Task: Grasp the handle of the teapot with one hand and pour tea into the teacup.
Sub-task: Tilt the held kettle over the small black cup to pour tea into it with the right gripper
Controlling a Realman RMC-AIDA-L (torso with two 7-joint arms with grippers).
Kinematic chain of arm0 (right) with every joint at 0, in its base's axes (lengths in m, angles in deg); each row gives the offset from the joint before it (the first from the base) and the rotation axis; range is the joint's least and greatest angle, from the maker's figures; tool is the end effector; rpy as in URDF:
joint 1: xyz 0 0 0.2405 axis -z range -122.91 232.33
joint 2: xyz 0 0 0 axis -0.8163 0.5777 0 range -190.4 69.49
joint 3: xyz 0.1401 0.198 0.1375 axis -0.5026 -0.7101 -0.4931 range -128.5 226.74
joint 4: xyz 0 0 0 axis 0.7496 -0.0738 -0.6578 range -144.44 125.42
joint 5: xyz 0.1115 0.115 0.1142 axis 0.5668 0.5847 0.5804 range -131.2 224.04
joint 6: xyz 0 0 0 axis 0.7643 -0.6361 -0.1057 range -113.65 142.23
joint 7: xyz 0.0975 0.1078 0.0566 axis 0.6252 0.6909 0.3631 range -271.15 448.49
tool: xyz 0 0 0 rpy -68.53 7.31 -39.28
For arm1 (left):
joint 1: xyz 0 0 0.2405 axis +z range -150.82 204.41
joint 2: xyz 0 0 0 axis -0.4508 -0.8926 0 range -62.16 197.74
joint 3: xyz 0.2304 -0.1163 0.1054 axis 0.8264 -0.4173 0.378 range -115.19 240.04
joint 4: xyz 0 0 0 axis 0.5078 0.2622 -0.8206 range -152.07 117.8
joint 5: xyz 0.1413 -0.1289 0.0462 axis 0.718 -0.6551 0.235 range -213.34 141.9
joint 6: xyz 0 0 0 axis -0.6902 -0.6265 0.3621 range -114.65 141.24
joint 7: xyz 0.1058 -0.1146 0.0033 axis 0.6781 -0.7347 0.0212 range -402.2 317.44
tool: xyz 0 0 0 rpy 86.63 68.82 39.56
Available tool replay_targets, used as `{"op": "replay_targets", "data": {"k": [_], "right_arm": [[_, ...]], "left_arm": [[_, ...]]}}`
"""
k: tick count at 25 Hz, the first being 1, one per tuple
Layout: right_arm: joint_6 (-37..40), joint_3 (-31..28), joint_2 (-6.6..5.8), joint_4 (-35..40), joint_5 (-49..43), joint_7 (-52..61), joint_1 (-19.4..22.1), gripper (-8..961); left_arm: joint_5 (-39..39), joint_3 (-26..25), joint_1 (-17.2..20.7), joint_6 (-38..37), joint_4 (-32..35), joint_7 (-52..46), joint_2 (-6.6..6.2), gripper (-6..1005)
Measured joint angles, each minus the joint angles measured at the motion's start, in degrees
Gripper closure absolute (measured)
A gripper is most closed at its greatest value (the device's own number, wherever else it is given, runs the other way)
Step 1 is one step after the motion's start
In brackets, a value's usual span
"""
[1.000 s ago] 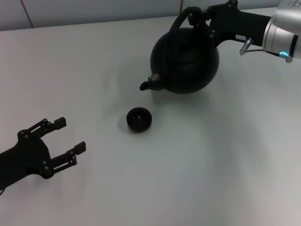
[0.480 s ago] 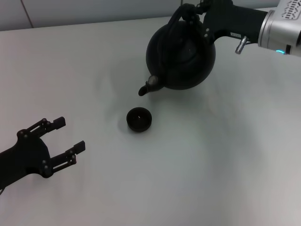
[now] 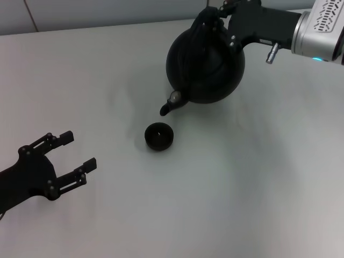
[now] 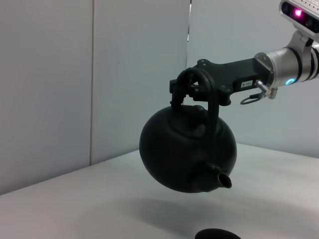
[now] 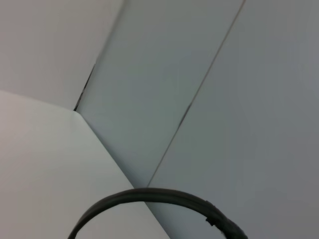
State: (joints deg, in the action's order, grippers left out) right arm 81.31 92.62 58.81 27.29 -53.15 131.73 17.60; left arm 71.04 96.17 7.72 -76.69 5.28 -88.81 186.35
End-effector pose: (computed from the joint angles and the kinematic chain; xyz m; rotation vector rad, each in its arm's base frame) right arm 0.2295 0.4192 -0.0031 -2.3460 -0.1816 0.4558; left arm -0.3250 0.2636 -0.0365 -2.5003 -0.4123 -0.7986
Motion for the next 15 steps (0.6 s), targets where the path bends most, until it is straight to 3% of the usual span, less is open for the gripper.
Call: {"op": "replay_targets", "data": {"k": [15], "right_arm": [[-0.06, 0.88, 0.28, 0.14, 0.08, -6.1, 0.11, 876]], "left_arm": [[-0.16, 0.01, -0.08, 0.0, 0.0, -0.07, 0.0, 198]]}}
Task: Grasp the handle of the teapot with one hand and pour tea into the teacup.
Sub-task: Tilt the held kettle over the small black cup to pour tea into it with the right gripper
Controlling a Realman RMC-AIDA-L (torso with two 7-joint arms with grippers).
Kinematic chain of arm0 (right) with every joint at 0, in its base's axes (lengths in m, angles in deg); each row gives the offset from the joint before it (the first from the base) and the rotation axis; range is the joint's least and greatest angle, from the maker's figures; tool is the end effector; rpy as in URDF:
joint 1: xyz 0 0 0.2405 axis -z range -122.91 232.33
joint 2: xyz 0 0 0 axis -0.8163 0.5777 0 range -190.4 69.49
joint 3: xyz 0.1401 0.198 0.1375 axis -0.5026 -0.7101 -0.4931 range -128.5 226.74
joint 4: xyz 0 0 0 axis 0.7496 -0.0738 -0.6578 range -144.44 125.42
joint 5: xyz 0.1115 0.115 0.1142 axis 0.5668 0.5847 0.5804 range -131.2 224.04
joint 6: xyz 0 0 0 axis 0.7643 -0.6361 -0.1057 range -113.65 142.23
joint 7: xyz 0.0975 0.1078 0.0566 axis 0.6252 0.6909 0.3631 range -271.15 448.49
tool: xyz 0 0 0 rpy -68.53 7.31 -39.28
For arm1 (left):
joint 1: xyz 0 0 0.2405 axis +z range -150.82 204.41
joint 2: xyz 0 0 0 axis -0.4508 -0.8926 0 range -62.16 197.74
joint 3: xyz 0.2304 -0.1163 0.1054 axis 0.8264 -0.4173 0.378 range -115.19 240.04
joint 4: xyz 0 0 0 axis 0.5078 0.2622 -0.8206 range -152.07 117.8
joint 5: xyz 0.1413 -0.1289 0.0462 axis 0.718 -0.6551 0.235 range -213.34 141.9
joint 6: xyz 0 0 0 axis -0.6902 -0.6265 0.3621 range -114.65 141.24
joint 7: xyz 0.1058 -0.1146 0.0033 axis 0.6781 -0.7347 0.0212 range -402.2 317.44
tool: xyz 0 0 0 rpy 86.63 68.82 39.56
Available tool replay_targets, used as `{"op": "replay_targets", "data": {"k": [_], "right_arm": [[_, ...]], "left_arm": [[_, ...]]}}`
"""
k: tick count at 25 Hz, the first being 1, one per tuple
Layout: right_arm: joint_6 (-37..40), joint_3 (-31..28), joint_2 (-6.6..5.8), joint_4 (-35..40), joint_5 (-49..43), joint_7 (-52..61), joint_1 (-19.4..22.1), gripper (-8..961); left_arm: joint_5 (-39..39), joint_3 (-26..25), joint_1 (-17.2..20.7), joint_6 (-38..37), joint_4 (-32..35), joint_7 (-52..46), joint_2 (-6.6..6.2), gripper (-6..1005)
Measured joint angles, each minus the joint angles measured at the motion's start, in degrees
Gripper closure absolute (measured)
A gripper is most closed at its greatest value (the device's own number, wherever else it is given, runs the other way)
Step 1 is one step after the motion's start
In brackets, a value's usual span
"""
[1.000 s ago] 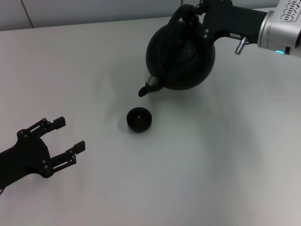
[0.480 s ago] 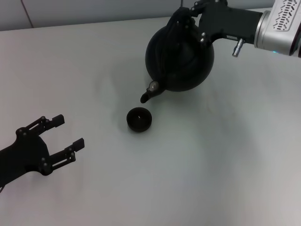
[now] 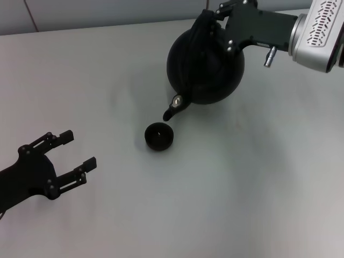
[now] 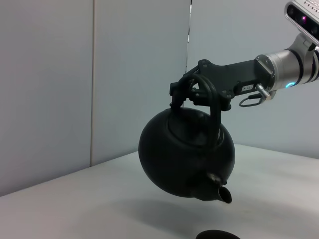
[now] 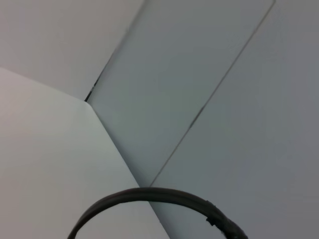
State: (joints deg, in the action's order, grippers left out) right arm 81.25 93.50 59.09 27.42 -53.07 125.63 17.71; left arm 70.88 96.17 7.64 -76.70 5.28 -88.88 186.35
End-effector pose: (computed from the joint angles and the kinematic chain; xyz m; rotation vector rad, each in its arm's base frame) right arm 0.2279 0.4176 -0.0072 -2.3343 -0.3128 0.4045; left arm -0.3245 0.2643 -0.0362 -2.4981 -0.4119 -0.8015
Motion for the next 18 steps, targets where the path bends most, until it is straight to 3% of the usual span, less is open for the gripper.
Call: {"op": "replay_targets", "data": {"k": [18], "right_arm": [[-4.36, 9.76, 0.07, 1.06, 6.62, -4.96, 1.45, 875]], "left_arm": [[-0.71, 0.0, -0.09, 0.0, -0.09, 0.0, 0.0, 198]]}}
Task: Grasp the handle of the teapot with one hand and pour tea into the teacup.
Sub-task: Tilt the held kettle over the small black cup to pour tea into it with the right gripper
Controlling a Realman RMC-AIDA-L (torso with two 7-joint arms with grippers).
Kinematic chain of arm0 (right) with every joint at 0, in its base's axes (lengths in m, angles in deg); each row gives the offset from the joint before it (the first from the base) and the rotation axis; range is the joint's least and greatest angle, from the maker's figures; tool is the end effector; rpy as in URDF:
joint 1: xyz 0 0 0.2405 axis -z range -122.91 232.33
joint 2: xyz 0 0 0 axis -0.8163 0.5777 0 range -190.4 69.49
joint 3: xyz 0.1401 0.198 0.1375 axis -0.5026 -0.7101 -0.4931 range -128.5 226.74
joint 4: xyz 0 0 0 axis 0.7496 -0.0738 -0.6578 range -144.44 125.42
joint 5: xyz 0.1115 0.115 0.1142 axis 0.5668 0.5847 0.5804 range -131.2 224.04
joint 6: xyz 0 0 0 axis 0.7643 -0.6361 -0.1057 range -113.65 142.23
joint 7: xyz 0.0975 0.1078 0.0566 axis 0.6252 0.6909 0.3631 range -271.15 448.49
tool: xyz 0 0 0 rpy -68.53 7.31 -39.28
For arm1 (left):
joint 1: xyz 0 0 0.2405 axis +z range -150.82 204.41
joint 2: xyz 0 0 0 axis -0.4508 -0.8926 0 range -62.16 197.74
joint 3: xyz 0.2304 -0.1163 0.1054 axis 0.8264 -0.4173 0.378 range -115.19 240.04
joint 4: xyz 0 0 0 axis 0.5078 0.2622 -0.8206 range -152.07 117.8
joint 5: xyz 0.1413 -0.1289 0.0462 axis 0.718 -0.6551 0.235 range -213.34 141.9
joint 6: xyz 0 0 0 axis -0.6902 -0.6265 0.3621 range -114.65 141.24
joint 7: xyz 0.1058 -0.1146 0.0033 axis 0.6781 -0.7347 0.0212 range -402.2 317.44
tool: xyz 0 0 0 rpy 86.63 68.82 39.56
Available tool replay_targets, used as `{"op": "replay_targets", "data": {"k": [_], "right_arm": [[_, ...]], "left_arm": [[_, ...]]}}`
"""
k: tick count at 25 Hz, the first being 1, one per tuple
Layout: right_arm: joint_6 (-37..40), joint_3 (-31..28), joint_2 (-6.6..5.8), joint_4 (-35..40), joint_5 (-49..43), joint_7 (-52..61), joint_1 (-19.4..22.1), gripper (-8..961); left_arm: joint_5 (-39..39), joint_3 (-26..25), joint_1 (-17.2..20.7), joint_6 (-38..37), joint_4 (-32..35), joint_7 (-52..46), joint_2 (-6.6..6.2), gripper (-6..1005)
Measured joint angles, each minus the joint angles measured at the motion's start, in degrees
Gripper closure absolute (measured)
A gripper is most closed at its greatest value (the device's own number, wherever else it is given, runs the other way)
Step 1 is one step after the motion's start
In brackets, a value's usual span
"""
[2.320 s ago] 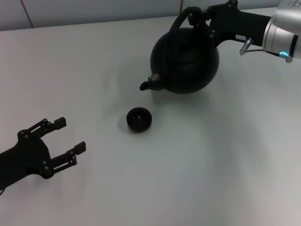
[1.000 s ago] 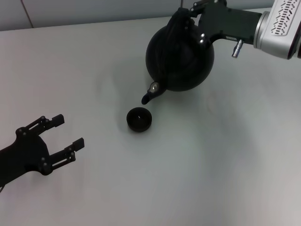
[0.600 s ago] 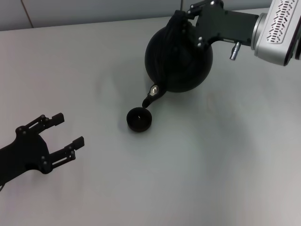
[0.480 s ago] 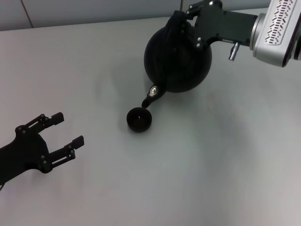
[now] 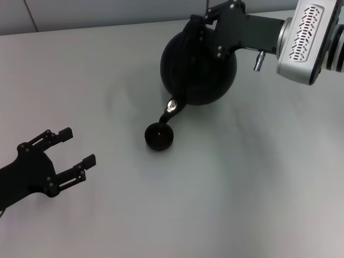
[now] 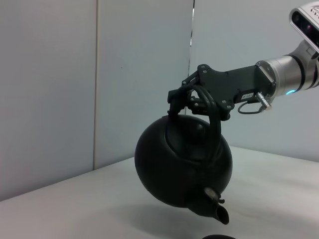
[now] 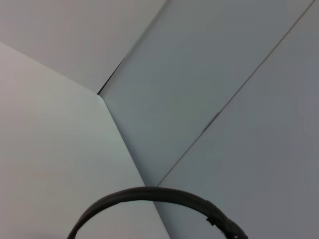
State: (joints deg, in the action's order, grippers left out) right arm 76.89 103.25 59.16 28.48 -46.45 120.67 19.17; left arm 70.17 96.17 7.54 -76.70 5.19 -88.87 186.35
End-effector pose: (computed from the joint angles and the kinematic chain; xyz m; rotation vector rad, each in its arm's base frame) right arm 0.2202 0.4161 -0.0200 -2.3206 -0.4356 0.3530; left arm -0.3235 0.2660 -0.0351 -2.4865 -0.4108 -0.8107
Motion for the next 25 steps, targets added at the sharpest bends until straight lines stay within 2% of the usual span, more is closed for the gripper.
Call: {"op": "replay_targets", "data": {"k": [25], "right_arm": [[-0.24, 2.65, 0.08, 2.09, 0.8, -1.64, 1.1, 875]], "left_arm": [[-0.04, 0.0, 0.0, 0.0, 0.0, 0.09, 0.0, 198]]}}
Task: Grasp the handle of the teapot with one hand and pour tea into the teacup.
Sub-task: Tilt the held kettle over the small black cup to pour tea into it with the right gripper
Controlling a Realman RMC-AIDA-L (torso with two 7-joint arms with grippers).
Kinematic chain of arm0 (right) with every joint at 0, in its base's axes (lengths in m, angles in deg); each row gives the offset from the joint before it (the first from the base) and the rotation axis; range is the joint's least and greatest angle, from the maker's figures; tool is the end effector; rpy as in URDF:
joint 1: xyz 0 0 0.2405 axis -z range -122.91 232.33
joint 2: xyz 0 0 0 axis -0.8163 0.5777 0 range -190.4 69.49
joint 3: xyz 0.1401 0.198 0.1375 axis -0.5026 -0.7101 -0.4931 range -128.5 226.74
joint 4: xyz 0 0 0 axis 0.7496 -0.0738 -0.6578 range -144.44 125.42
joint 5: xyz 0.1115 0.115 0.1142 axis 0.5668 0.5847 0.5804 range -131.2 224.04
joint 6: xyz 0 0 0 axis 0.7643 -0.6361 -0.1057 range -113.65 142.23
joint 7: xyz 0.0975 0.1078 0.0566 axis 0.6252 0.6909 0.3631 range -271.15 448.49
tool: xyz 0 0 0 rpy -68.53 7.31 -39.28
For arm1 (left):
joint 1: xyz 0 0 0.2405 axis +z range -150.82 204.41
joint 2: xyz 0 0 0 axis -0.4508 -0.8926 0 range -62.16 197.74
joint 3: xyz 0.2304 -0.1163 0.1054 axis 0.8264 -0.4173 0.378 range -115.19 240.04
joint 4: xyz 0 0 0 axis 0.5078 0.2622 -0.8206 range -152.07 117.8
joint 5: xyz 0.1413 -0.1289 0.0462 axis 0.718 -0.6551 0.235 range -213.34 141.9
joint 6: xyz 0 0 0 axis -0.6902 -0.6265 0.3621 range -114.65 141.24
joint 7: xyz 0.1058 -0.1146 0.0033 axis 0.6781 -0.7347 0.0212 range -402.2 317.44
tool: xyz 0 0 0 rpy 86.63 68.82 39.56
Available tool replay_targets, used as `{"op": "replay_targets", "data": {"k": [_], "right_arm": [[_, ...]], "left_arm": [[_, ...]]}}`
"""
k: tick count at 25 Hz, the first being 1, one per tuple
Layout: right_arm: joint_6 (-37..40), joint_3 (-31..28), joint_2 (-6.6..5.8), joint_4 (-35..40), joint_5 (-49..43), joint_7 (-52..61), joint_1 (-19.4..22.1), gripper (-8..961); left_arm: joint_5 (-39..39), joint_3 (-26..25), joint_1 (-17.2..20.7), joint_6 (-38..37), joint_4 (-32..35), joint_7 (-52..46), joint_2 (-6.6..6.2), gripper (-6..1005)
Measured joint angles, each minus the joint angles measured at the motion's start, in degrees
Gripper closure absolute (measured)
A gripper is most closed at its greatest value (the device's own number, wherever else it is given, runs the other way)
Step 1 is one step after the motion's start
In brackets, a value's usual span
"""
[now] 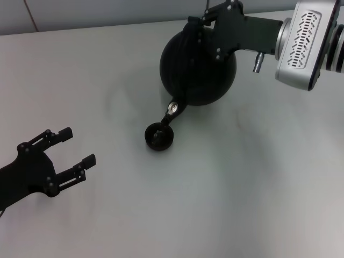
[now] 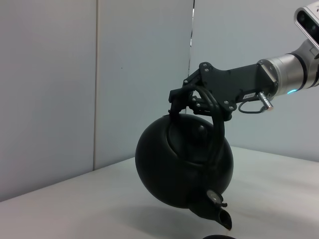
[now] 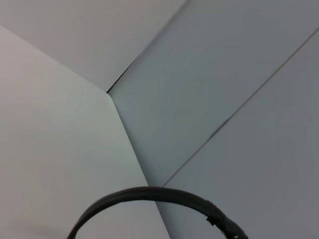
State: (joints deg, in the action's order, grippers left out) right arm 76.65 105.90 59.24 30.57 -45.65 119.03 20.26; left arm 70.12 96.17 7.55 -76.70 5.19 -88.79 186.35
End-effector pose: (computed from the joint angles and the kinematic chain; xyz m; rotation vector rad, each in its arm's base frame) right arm 0.2173 0.4127 -0.0209 -2.3140 -0.5083 0.3305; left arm -0.3235 0.2660 -0.0350 -2.4856 -0.4092 -0.8106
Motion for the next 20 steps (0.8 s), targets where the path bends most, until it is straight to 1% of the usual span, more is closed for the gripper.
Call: {"op": "replay_targets", "data": {"k": [11, 16, 20], "right_arm": [[-1.05, -0.58, -0.36, 0.11, -0.1, 13.61, 0.47, 876], [-1.36, -0.91, -0.57, -0.25, 0.09, 20.43, 1.81, 875], [-1.38, -1.57, -0.56, -0.58, 0.2, 23.62, 2.41, 875]], "left_arm": [[-0.12, 0.0, 0.08, -0.07, 0.0, -0.12, -0.08, 198], [-0.12, 0.0, -0.07, -0.06, 0.0, -0.09, -0.1, 198], [-0.12, 0.0, -0.21, -0.05, 0.0, -0.06, -0.09, 198]]}}
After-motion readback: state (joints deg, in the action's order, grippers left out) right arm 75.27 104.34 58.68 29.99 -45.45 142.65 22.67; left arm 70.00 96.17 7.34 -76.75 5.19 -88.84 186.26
